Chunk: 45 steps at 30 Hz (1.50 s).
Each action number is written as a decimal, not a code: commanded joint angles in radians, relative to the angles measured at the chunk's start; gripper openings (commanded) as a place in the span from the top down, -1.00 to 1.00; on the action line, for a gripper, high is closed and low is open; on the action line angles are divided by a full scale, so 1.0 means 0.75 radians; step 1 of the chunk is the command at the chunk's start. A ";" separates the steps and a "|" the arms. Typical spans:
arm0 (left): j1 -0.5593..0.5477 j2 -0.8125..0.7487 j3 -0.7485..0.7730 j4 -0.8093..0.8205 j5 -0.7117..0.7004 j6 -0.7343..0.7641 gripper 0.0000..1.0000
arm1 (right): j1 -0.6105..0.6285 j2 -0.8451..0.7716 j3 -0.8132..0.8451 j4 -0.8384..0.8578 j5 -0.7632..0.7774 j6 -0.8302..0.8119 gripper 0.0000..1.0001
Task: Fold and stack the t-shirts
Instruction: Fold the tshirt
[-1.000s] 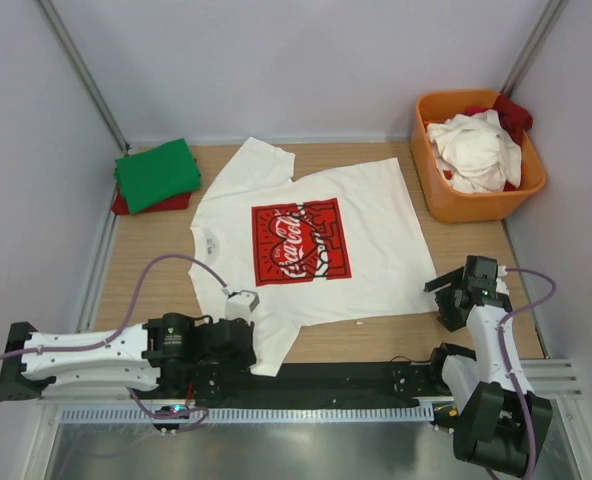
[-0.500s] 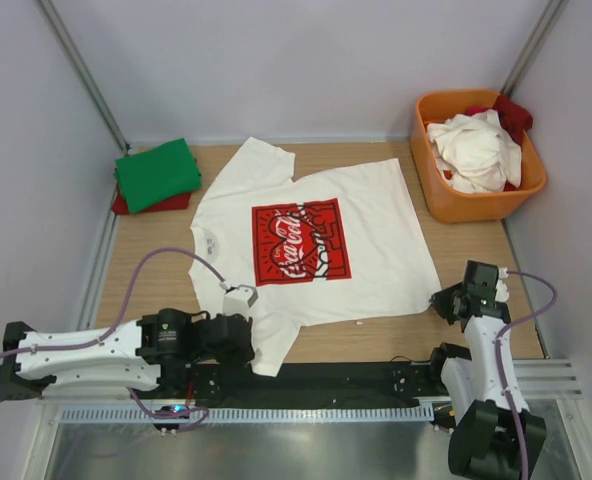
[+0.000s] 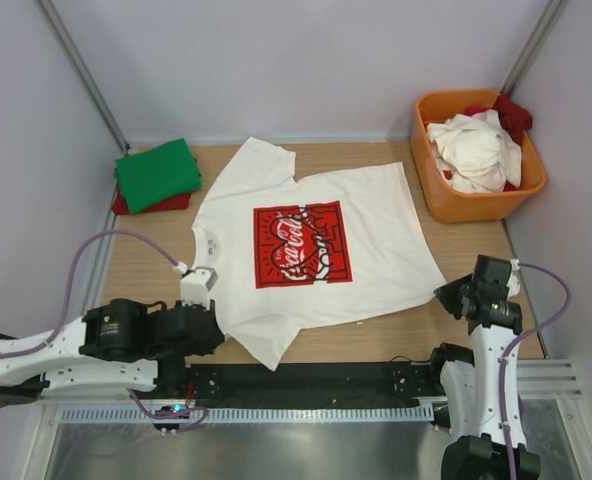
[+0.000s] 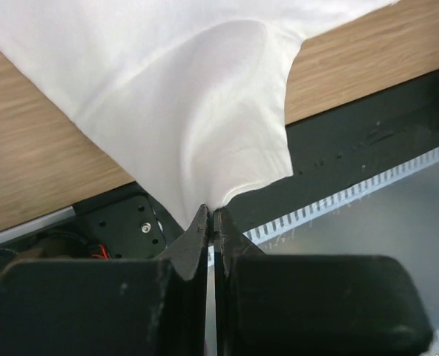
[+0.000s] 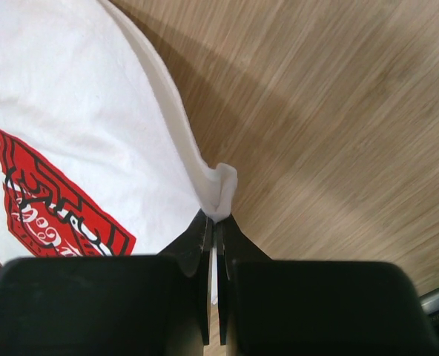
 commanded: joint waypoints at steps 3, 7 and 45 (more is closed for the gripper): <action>-0.001 0.019 0.201 -0.233 -0.233 -0.021 1.00 | 0.005 0.128 0.106 0.121 -0.051 -0.078 0.98; 0.052 0.191 0.318 -0.211 -0.305 0.111 1.00 | 0.005 0.284 0.163 0.195 -0.084 -0.131 0.98; 1.490 1.298 0.958 0.381 0.385 1.206 1.00 | 0.191 1.092 0.572 0.634 -0.090 -0.133 0.97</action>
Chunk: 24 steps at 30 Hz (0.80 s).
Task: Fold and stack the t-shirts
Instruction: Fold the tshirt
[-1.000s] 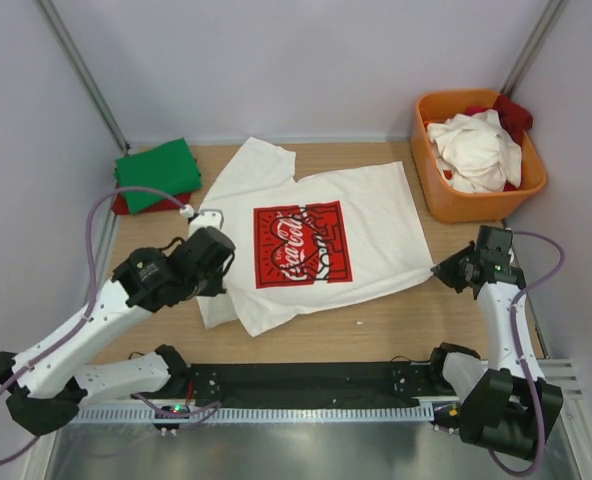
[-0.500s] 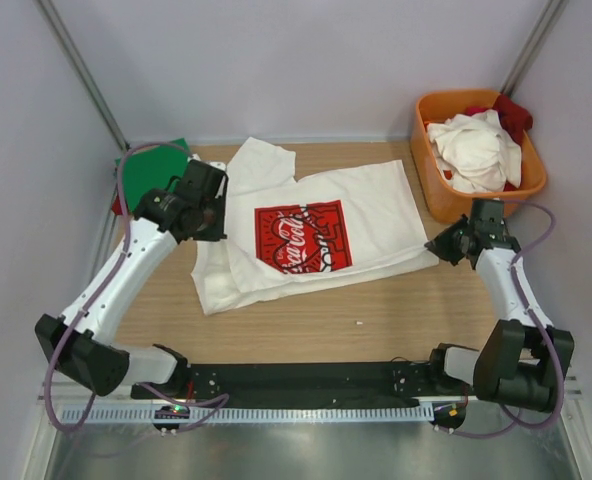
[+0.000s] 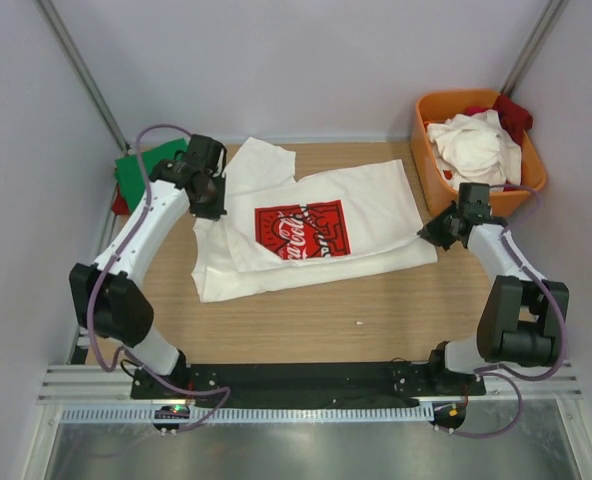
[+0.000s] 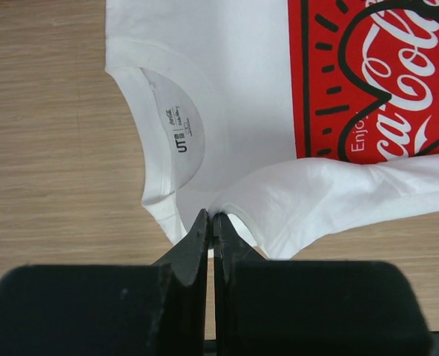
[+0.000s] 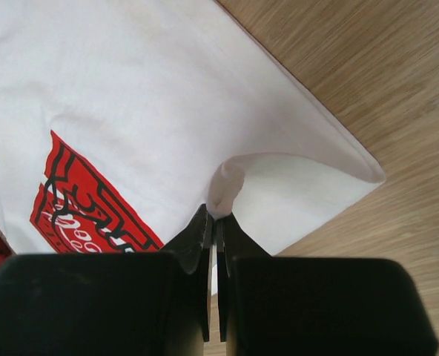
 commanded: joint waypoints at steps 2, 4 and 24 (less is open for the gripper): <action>0.040 0.140 0.098 0.058 -0.010 0.027 1.00 | 0.022 0.072 0.053 0.110 0.037 0.033 0.97; 0.059 0.203 0.133 0.069 -0.033 0.031 0.99 | 0.026 0.129 0.071 0.118 0.055 0.041 0.98; 0.184 0.529 0.559 -0.150 -0.117 -0.125 -0.75 | 0.075 0.071 0.290 -0.101 0.286 -0.126 -0.99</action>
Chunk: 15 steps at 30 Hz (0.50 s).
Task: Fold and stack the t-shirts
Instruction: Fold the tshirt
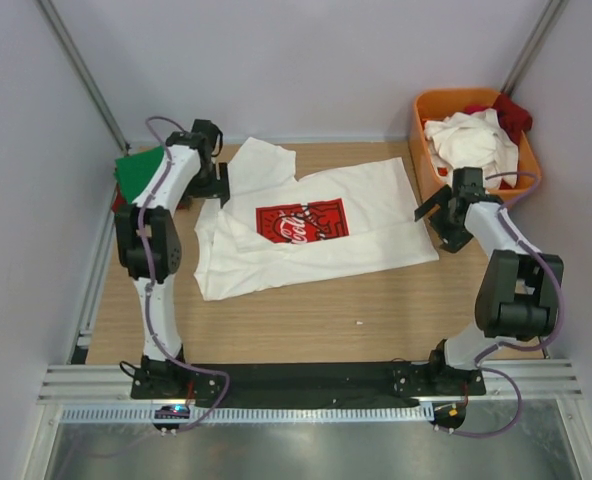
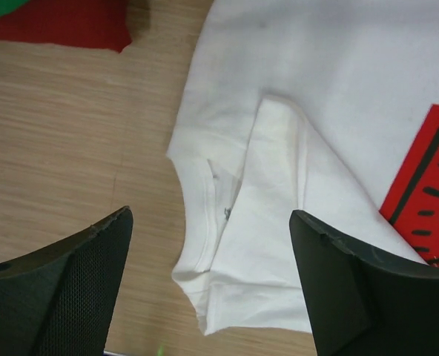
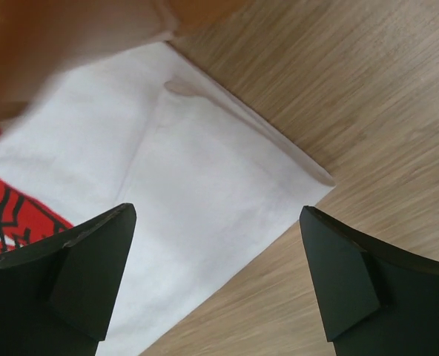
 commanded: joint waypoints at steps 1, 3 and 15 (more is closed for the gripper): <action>-0.026 -0.403 -0.107 0.017 -0.009 -0.055 -0.75 | 0.055 -0.226 0.024 0.101 0.079 -0.120 -0.99; -0.067 -0.536 -0.336 0.114 0.019 -0.078 -0.75 | 0.130 -0.350 -0.021 0.070 0.114 -0.128 -0.99; -0.090 -1.191 -1.355 0.538 0.179 -0.362 -0.75 | 0.266 -0.658 -0.365 0.060 0.049 -0.112 -0.97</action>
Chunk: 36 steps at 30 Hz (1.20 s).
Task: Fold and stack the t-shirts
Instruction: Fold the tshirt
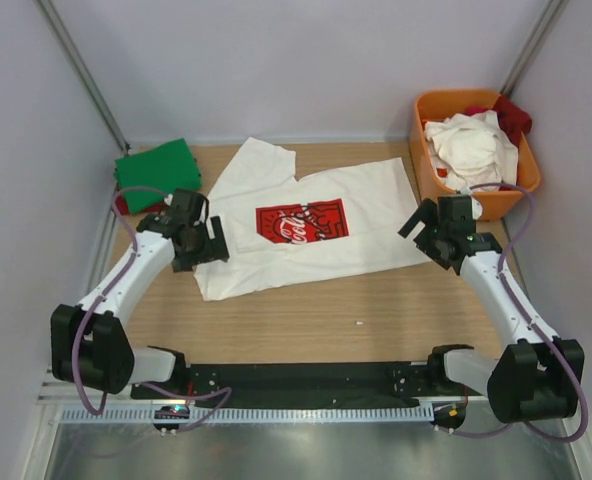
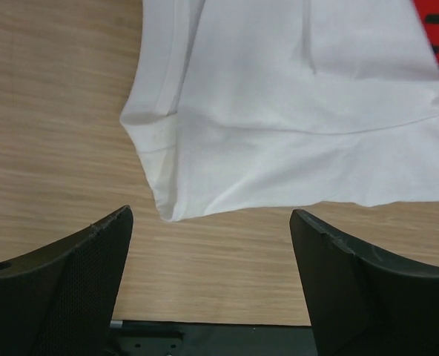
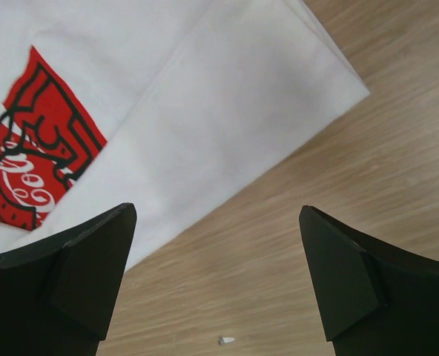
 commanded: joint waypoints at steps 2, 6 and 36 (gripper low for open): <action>0.008 -0.056 -0.158 0.205 -0.005 -0.109 -0.74 | 0.003 -0.090 -0.062 -0.015 -0.041 -0.036 -0.96; 0.008 -0.071 -0.276 0.304 -0.025 -0.198 -0.66 | 0.003 -0.145 -0.068 -0.052 -0.053 -0.056 -0.97; 0.131 -0.212 -0.475 0.150 -0.302 -0.426 0.76 | 0.467 -0.111 0.113 -0.168 0.192 -0.079 -0.85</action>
